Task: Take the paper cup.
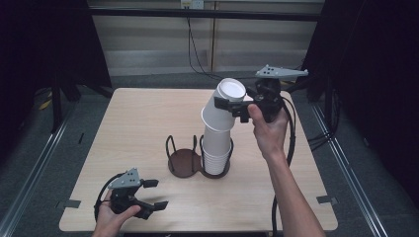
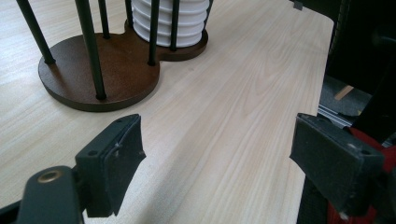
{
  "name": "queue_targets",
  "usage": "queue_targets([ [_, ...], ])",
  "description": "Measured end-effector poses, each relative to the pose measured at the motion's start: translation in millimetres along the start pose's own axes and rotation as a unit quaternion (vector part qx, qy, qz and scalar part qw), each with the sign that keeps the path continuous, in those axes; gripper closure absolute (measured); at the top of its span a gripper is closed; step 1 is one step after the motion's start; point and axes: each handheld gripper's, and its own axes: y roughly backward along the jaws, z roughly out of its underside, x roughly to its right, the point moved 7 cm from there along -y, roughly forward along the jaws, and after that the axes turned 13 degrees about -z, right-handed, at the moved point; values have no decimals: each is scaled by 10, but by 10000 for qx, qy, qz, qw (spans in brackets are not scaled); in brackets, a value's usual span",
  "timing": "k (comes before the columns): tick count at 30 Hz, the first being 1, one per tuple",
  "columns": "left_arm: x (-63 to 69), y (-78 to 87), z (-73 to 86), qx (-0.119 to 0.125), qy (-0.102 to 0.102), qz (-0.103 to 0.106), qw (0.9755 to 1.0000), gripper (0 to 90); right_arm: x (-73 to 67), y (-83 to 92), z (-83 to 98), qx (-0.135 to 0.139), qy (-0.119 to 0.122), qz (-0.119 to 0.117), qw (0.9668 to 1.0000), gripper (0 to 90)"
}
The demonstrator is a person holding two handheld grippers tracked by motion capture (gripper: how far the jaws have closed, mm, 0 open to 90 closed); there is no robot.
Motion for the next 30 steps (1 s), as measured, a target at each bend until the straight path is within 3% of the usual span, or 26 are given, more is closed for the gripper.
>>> queue_targets([
  [10,20,-23,-3,-14,-101,-129,9999,182,3,182,-76,217,-18,21,9998,232],
  [18,-6,-33,5,-36,57,-145,9999,230,47,314,-40,158,-34,149,9998,232],
  [30,2,-65,-17,-5,66,-121,9999,224,92,574,54,98,-116,342,9993,232],
])
